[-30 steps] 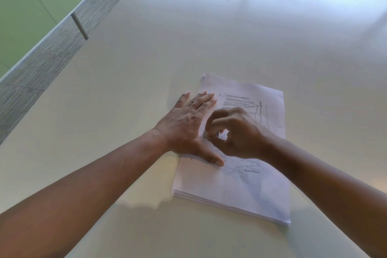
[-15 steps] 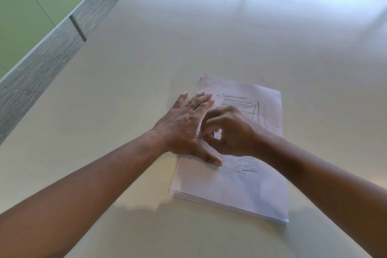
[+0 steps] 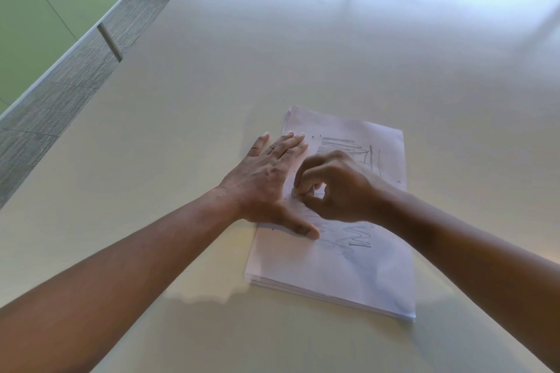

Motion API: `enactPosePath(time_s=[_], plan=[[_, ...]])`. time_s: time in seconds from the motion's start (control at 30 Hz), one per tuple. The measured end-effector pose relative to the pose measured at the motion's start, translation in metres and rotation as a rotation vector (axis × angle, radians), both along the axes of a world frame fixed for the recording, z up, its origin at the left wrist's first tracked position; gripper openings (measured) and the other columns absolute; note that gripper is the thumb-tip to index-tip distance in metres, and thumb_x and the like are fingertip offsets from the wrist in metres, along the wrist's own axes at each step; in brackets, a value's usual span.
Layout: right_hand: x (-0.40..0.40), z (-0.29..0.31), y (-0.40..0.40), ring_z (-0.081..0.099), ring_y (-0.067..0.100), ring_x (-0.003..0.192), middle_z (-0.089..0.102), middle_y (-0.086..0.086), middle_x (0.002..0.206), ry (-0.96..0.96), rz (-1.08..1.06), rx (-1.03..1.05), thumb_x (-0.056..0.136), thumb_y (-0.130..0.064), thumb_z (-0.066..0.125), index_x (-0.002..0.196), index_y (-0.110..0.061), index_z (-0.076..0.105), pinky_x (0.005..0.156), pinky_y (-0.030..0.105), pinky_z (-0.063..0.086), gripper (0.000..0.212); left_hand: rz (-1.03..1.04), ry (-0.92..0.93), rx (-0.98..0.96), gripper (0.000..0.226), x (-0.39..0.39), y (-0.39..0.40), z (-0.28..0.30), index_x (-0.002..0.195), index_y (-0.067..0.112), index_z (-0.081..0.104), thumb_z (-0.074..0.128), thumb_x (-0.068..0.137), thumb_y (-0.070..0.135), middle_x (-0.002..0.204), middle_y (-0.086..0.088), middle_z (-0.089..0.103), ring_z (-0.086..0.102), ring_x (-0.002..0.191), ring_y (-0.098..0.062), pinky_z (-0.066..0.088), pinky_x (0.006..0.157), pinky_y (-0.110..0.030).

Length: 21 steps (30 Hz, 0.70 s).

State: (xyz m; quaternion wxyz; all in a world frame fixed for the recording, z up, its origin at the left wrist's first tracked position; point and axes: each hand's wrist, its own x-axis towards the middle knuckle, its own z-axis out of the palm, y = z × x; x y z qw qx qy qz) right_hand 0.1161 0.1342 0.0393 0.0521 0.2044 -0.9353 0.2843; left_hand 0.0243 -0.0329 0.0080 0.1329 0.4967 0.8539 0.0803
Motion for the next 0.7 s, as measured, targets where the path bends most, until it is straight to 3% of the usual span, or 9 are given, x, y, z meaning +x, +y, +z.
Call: enactPosePath(time_s=[0.17, 0.37, 0.6, 0.7], plan=[[-0.01, -0.004, 0.011, 0.061, 0.015, 0.058, 0.067, -0.002, 0.071, 0.062, -0.191, 0.008, 0.074, -0.008, 0.07, 0.064, -0.011, 0.072, 0.058, 0.036, 0.054, 0.011, 0.005, -0.011, 0.006, 0.165, 0.001, 0.0, 0.003, 0.165, 0.015, -0.005, 0.033, 0.037, 0.112, 0.173, 0.007, -0.009, -0.021, 0.154, -0.003, -0.011, 0.127, -0.044], [0.011, 0.002, -0.004, 0.062, 0.008, 0.059, 0.069, -0.002, 0.073, -0.046, 0.022, 0.001, 0.073, -0.006, 0.076, 0.065, -0.013, 0.073, 0.059, 0.026, 0.052, 0.01, 0.006, -0.011, 0.02, 0.161, 0.0, -0.001, 0.001, 0.165, 0.015, 0.0, 0.044, 0.042, 0.109, 0.173, 0.007, -0.007, -0.021, 0.154, -0.002, -0.013, 0.127, -0.043], [-0.009, 0.002, 0.009, 0.062, 0.011, 0.06, 0.07, 0.0, 0.071, 0.059, -0.085, -0.019, 0.073, -0.004, 0.074, 0.065, -0.009, 0.073, 0.06, 0.031, 0.054, 0.01, 0.003, -0.003, 0.01, 0.163, 0.001, 0.0, 0.001, 0.165, 0.016, -0.002, 0.034, 0.038, 0.112, 0.173, 0.006, -0.008, -0.02, 0.155, -0.004, -0.011, 0.127, -0.045], [0.002, 0.004, 0.003, 0.062, 0.009, 0.06, 0.07, -0.001, 0.072, 0.003, 0.019, -0.016, 0.073, -0.004, 0.075, 0.065, -0.01, 0.073, 0.06, 0.027, 0.053, 0.01, 0.007, -0.014, 0.006, 0.161, 0.001, 0.0, 0.002, 0.165, 0.016, -0.002, 0.04, 0.04, 0.11, 0.173, 0.007, -0.008, -0.021, 0.154, -0.003, -0.012, 0.127, -0.044]])
